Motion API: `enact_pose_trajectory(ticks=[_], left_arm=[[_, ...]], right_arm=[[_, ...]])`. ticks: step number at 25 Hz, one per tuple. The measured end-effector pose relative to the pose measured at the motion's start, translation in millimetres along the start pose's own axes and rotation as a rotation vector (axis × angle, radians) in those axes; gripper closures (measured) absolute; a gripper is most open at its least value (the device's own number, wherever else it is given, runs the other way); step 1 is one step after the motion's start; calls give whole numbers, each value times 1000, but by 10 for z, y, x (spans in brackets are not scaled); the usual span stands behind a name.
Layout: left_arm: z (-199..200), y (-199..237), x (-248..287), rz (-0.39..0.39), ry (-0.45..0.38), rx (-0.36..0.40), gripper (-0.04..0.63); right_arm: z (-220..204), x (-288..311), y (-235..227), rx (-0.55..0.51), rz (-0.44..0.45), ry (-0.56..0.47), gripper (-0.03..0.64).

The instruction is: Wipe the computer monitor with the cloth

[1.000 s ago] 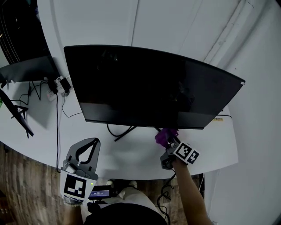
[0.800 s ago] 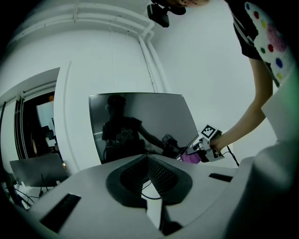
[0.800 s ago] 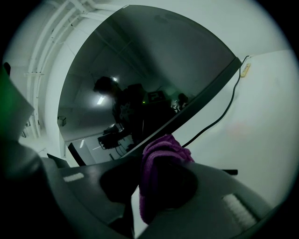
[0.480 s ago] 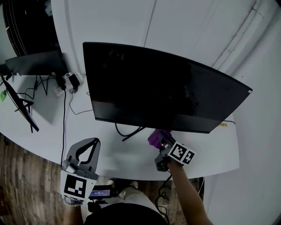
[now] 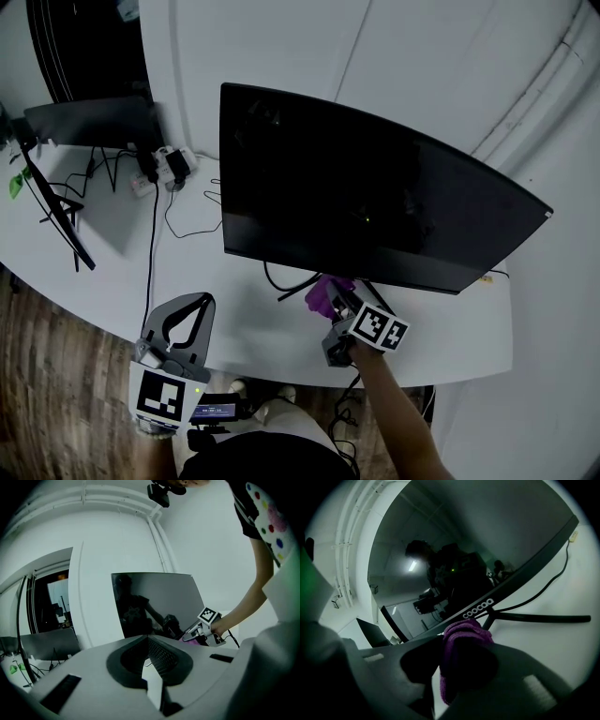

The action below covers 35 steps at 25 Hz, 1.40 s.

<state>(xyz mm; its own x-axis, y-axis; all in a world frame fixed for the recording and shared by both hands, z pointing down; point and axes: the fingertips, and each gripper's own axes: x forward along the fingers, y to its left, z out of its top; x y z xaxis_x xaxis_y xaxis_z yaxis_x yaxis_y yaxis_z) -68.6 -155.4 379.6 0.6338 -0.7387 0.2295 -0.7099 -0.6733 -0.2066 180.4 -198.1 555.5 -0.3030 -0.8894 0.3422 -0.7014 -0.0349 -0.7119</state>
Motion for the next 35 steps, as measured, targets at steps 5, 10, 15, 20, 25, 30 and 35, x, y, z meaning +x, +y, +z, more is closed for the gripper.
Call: enact_pose_trajectory(ticks=[5,10,15,20,25,30,35], left_arm=[[-72,166,-96,23,6,-14,591],[-149,299,-174,40,9,-29,591],[-203,410,-215,49,13,-37,590],[-249,526,-264,58,11,-37,589],[-286,629,-337,78,14,-47,590],[-372,724,-441,102,21,-56,591],[-426,813,-537,124,28,-63,589]], right_arm=[[-117,161,183,-5,8,22,536],[-202,271,312,-7,10,30,535],[-301,391,468,-5,35,58,536],[-470,582,709,-21,72,94,536],[-593,748,905,10,97,98,535],[-740,922,1117,11,127,114,535],[-885,1092,1336,16,153,133,536]])
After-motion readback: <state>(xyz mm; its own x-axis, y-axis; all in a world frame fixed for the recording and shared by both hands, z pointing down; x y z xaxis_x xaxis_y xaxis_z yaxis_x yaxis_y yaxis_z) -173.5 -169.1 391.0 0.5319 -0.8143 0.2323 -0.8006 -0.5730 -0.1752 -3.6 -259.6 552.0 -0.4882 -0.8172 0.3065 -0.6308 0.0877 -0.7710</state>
